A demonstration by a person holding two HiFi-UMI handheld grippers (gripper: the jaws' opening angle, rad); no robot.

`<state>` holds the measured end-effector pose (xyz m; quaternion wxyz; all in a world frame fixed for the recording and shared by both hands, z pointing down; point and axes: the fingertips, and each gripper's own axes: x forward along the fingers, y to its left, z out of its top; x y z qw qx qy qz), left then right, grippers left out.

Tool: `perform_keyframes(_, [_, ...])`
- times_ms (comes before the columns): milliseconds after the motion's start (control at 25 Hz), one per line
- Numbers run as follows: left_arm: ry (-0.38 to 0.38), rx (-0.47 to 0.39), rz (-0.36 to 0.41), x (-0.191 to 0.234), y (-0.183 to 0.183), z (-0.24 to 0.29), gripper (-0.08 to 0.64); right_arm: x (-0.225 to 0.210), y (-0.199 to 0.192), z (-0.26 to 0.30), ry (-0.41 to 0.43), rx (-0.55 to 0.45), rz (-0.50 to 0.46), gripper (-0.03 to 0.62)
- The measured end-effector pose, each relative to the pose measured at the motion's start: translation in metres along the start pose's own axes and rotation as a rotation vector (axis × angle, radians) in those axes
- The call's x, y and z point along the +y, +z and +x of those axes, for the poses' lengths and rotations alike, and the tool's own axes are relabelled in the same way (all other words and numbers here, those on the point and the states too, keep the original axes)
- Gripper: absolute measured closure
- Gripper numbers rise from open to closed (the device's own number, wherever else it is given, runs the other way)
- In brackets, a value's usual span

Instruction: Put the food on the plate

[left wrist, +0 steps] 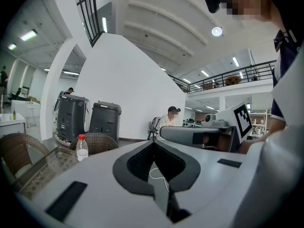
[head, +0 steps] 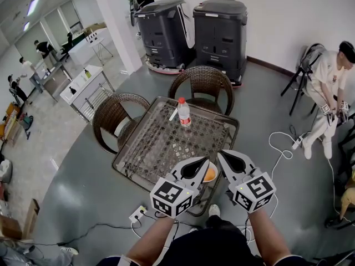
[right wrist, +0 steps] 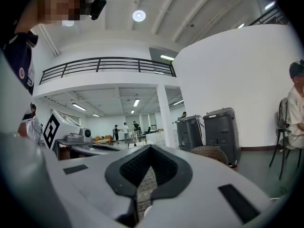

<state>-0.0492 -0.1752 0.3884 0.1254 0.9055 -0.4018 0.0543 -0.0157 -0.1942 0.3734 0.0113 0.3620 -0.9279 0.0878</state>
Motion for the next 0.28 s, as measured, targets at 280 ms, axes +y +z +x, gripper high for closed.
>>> perform_keyframes(280, [-0.006,0.003,0.0,-0.0023,-0.004,0.002,0.551,-0.0009,-0.0034,-0.0018,0.0,-0.001,-0.005,0.588])
